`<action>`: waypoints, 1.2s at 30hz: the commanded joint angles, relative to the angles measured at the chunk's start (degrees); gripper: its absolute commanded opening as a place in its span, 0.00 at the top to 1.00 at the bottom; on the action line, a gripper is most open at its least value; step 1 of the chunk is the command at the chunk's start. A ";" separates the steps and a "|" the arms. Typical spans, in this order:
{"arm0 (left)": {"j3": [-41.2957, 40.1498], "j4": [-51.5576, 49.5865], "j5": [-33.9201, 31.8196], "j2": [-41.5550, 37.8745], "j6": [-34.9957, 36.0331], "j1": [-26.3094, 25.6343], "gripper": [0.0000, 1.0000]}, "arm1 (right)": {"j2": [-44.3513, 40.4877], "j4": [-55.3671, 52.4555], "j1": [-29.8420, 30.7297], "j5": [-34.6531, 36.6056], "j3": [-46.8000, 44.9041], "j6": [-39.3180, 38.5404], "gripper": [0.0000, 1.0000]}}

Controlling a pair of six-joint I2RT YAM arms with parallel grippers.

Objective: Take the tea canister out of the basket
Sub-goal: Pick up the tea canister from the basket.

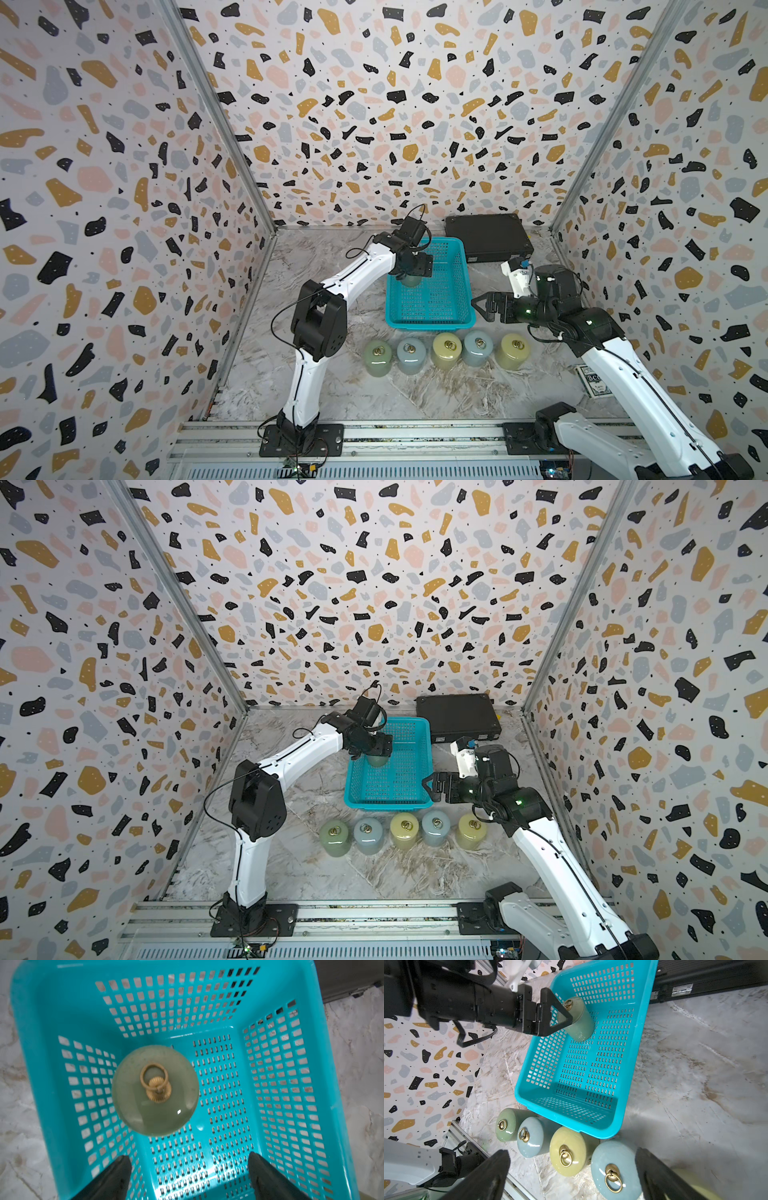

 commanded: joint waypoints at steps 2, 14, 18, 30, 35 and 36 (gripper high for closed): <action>6.49 -4.13 -3.59 4.36 1.78 1.25 0.09 | 0.98 -0.25 0.02 -0.79 3.45 -1.71 0.01; 13.23 -6.54 -5.10 12.52 2.82 2.23 0.07 | 3.33 -0.68 -0.05 -0.23 4.61 -2.48 0.01; 14.37 -6.26 -3.77 14.18 3.76 2.23 0.06 | 3.81 -0.80 -0.02 -0.06 4.52 -2.35 0.01; 17.92 -7.81 -4.95 18.70 5.57 2.40 0.05 | 3.99 -1.12 0.00 0.24 4.34 -1.95 0.01; 18.03 -8.08 -5.29 18.95 5.74 2.35 0.05 | 4.00 -1.30 -0.03 0.43 4.19 -1.95 0.01; 18.10 -8.03 -5.30 18.92 5.80 2.40 0.05 | 3.99 -1.20 0.01 0.38 4.20 -1.91 0.01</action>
